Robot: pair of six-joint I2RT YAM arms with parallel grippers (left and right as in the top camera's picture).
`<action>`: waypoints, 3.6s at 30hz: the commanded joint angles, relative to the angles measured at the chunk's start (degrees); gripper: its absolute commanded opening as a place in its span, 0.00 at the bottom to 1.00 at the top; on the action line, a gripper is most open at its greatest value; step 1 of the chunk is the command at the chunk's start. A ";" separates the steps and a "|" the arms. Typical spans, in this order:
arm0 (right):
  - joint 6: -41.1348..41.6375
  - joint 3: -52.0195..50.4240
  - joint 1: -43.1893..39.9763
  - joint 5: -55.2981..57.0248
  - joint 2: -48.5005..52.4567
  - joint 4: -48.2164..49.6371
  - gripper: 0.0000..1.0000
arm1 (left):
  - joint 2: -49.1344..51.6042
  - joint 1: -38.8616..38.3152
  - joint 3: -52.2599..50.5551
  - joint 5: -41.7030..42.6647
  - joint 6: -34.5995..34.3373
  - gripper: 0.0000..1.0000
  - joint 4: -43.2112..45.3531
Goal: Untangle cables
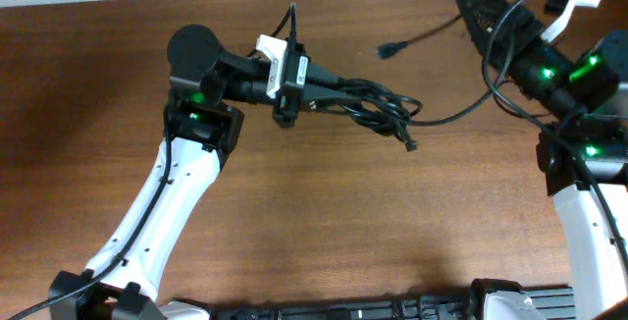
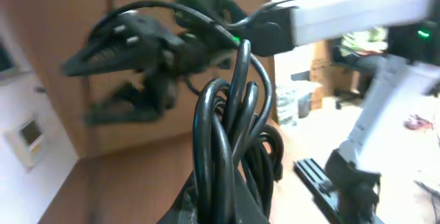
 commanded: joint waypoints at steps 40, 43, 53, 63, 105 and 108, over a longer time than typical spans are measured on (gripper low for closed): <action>-19.28 1.88 -0.15 -7.08 -0.09 2.67 0.99 | 0.13 0.35 0.33 -18.01 -1.64 0.00 5.62; -23.54 6.49 -0.15 4.35 -0.07 -5.64 0.99 | 0.13 0.37 0.33 -23.71 -4.92 0.00 5.53; -72.32 12.41 9.92 -3.43 -0.07 -21.64 0.99 | 0.13 -2.19 0.33 -25.07 -5.44 0.00 5.18; -74.44 12.41 15.32 -4.61 -0.07 -20.70 0.14 | 0.13 -3.04 0.33 -20.63 -5.46 0.04 5.57; -69.72 12.41 15.17 16.13 0.04 -22.95 0.04 | 0.17 3.30 0.33 -21.31 -36.63 0.00 25.51; -69.70 12.41 15.17 18.27 0.04 -23.76 0.04 | 0.17 6.43 0.33 -21.31 -36.63 0.00 25.77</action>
